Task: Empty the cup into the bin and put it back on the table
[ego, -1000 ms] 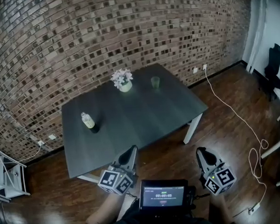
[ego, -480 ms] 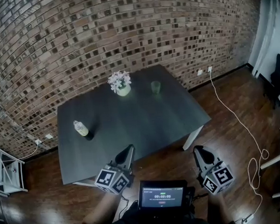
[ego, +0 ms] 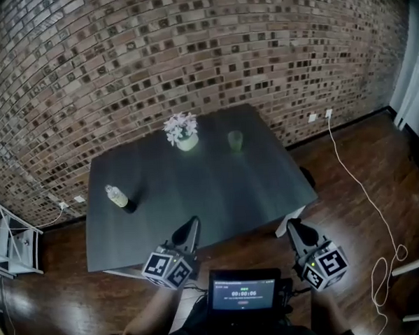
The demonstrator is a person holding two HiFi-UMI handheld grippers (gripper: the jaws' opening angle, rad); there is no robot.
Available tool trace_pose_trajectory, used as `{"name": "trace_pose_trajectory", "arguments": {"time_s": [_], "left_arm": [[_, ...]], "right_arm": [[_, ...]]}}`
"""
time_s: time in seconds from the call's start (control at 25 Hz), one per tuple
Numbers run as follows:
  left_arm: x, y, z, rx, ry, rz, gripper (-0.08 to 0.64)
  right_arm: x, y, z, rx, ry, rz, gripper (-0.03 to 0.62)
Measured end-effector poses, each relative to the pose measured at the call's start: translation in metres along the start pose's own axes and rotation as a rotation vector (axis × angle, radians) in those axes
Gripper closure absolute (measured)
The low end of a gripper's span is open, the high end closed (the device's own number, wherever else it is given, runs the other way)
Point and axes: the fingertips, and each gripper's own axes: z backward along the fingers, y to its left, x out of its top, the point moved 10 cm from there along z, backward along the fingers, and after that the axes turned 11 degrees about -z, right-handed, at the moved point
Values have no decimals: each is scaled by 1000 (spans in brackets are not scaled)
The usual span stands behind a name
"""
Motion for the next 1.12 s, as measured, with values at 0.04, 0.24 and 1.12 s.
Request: {"name": "trace_pose_trajectory", "arguments": {"time_s": [0.04, 0.24, 1.12], "left_arm": [[0, -1, -4, 4, -8, 4, 555], [-1, 5, -33, 26, -19, 7, 555], [-23, 119, -138, 84, 5, 67, 555]], "right_arm": [[1, -6, -3, 6, 2, -1, 591], [6, -28, -22, 25, 4, -7, 591], [57, -77, -180, 5, 1, 33, 591]]}}
